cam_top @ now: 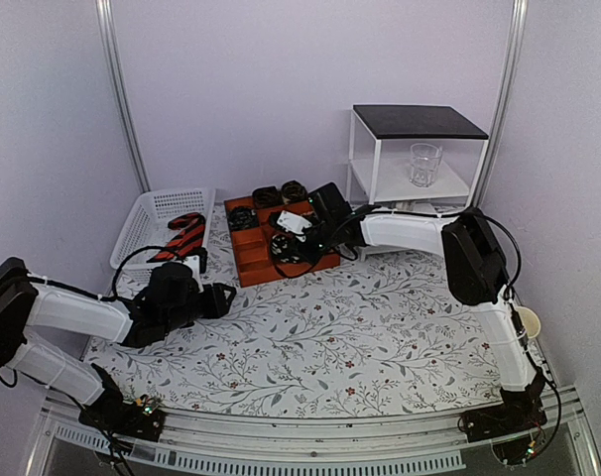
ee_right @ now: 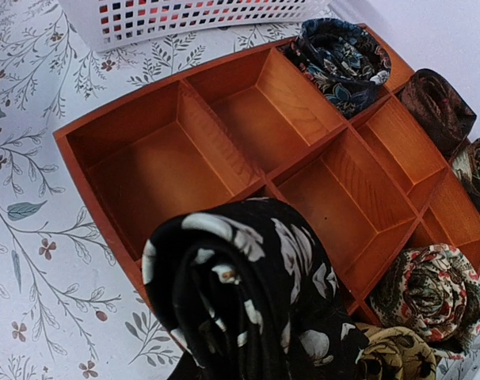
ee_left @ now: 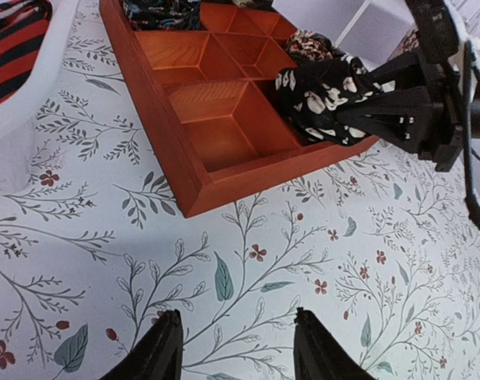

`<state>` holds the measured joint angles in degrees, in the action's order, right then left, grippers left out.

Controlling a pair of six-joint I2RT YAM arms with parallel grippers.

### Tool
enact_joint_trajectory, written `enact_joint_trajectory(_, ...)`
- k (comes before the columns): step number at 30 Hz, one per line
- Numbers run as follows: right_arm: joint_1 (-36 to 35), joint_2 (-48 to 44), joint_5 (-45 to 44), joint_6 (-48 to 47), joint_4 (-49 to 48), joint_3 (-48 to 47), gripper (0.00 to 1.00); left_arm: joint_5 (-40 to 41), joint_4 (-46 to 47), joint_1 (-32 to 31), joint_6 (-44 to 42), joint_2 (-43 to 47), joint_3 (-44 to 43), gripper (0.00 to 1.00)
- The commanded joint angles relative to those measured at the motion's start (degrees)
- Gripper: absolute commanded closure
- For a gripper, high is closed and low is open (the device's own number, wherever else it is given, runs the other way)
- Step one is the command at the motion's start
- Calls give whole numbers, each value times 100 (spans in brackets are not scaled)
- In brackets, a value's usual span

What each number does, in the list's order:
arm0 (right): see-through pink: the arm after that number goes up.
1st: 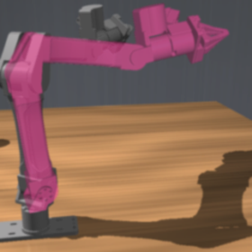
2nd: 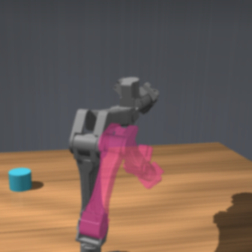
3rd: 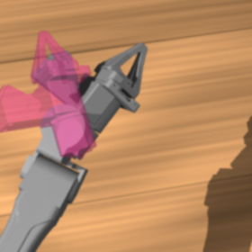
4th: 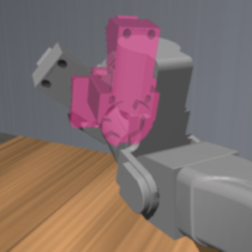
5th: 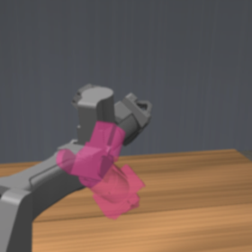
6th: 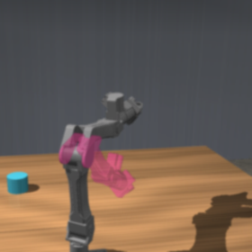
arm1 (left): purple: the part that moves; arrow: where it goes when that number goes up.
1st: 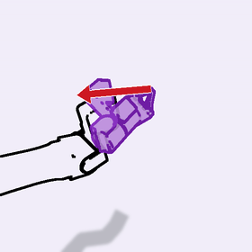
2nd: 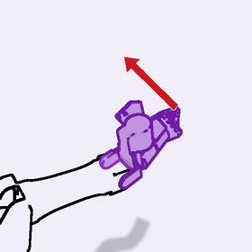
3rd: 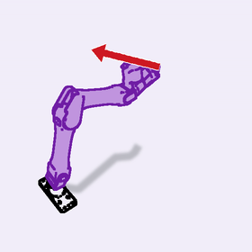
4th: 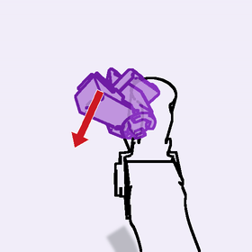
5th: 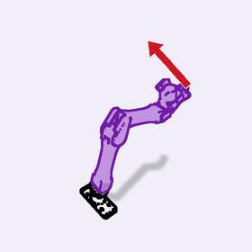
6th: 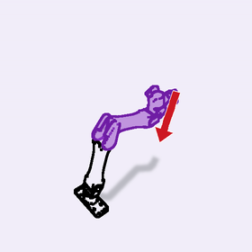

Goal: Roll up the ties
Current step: Place the tie in the storage box.

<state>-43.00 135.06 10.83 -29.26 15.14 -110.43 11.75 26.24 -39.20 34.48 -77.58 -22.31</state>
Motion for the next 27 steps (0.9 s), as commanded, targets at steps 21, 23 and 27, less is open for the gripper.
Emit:
enact_joint_trajectory(21, 79, 1675, -400, -884, 1879, -2031, 88, -422, 286, 71, 160, -338, 102, 53)
enact_joint_trajectory(23, 101, 1744, -326, -929, 1879, -2075, 88, -438, 272, 79, 167, -343, 111, 53)
enact_joint_trajectory(27, 148, 1837, -303, -1081, 1923, -2078, 88, -439, 259, 70, 177, -367, 86, 53)
